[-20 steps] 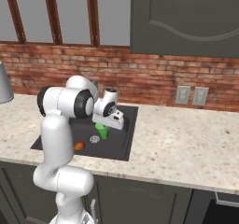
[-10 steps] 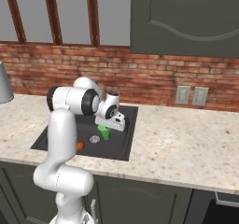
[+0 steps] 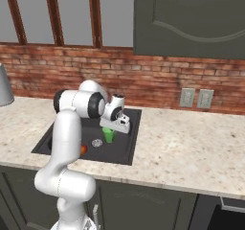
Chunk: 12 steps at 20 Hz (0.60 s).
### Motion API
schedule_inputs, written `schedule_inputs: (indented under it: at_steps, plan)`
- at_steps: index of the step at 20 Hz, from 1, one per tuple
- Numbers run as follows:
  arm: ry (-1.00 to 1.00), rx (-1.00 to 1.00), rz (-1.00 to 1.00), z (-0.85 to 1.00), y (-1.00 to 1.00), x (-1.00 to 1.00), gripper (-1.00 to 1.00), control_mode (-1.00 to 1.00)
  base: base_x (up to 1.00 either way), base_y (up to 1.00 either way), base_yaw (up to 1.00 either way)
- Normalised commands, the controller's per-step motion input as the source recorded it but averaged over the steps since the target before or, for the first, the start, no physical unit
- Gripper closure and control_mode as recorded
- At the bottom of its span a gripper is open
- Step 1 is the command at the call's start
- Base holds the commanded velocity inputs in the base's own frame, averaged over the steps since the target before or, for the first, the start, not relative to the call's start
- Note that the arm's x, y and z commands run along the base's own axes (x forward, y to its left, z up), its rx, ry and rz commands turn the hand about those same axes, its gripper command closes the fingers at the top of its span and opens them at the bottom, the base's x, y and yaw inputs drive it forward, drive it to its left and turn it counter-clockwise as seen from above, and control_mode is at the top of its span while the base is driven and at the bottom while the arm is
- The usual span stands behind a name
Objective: Pick the cup and colander and place them in the sink. Then turn on the water.
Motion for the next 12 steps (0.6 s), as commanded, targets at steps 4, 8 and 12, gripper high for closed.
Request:
schedule_inputs:
  at_steps: [4, 8, 12]
  plan:
    - [0.0, 0.0, 0.0, -0.07, 0.0, 0.02, 1.0, -1.0, 0.0, 0.0, 0.0]
    - [0.01, 0.0, 0.0, 0.0, 0.0, 0.0, 1.0, -1.0, 0.0, 0.0, 0.0]
    - [0.0, 0.0, 0.0, 0.0, 0.0, 0.0, -1.0, -1.0, 0.0, 0.0, 0.0]
